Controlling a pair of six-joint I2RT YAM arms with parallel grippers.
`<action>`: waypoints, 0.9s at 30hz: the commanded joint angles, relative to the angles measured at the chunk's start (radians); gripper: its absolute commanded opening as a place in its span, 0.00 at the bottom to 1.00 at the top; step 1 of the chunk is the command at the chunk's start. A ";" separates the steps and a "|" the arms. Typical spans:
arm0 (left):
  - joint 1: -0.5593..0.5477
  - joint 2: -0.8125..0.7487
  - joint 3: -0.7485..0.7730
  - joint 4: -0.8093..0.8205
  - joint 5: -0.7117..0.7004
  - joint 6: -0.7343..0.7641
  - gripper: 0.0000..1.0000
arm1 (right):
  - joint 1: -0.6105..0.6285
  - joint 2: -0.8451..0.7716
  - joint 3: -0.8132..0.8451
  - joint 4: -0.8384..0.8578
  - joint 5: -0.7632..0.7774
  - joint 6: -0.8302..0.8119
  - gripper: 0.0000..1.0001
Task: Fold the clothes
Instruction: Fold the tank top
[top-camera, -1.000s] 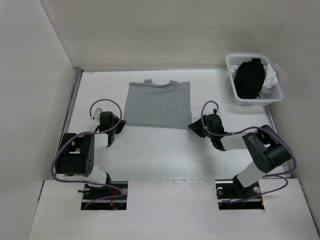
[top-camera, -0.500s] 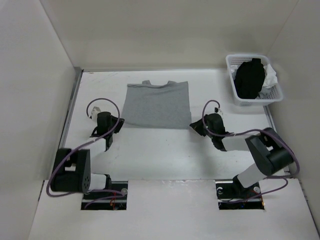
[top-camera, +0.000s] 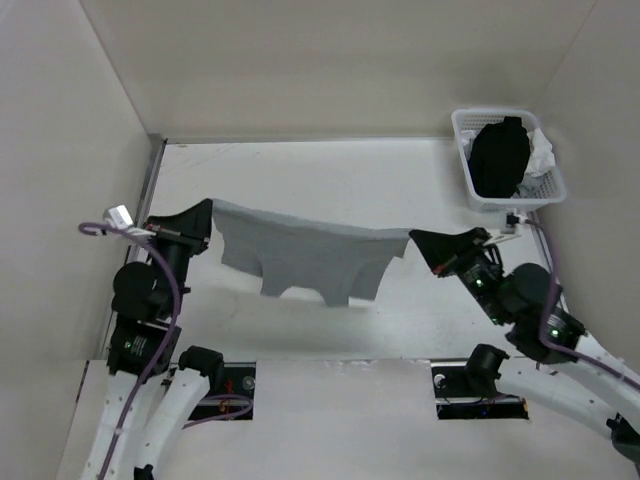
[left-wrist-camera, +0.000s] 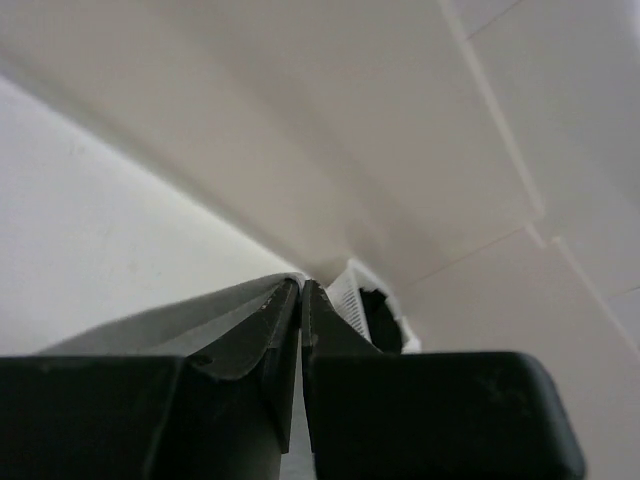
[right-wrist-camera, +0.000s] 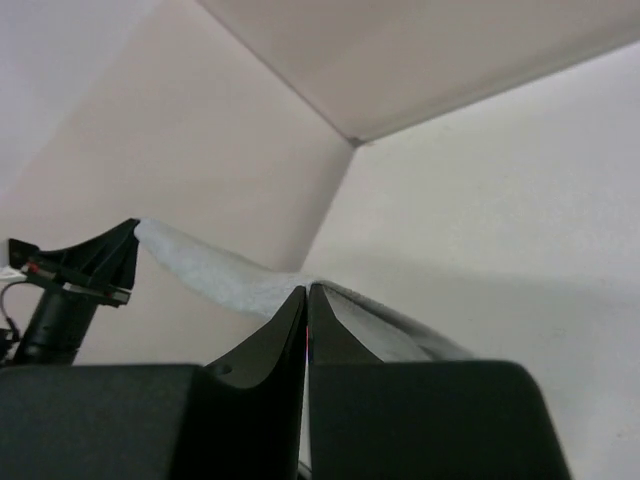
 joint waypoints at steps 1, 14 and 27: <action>-0.035 -0.017 0.074 -0.137 -0.062 0.050 0.03 | 0.118 -0.026 0.130 -0.207 0.192 -0.096 0.04; 0.028 0.422 -0.125 0.143 -0.014 0.012 0.03 | -0.396 0.461 -0.011 0.192 -0.354 -0.046 0.05; 0.126 1.026 0.168 0.410 0.107 -0.038 0.04 | -0.630 1.039 0.306 0.326 -0.557 0.005 0.03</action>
